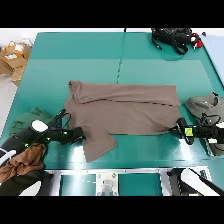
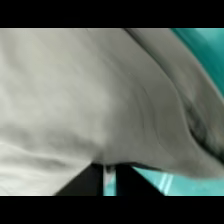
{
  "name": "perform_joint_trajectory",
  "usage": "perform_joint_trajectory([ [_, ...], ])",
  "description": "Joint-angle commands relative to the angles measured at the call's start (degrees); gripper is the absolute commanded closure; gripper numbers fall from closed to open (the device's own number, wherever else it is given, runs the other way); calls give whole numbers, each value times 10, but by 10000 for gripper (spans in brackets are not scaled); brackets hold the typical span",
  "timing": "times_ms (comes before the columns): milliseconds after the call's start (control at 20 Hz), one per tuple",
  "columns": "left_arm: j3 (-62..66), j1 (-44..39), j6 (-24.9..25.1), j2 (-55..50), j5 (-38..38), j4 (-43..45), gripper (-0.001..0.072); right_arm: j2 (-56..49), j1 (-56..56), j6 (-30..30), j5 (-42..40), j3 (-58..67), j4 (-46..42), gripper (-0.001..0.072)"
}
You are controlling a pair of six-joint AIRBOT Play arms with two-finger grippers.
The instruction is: Fold the shirts.
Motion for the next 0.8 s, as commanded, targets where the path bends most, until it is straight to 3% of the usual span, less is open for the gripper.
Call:
perform_joint_trajectory([
  [0, 26, 1, 40, 1, -27, -16, 688, -5, 0, -44, 3, 19, 32, 695],
  [300, 117, 1, -65, 71, -218, 192, 689, 47, 0, -5, 93, 56, -71, 696],
  [500, 140, 1, -90, 104, -324, 237, 689, 78, 0, 33, 141, 56, -163, 696],
  [600, 148, 1, -90, 104, -321, 235, 689, 99, 0, 34, 145, 63, -172, 696],
  [750, 207, 1, -90, 99, -271, 234, 689, 103, 3, 20, 138, 117, -118, 696],
])
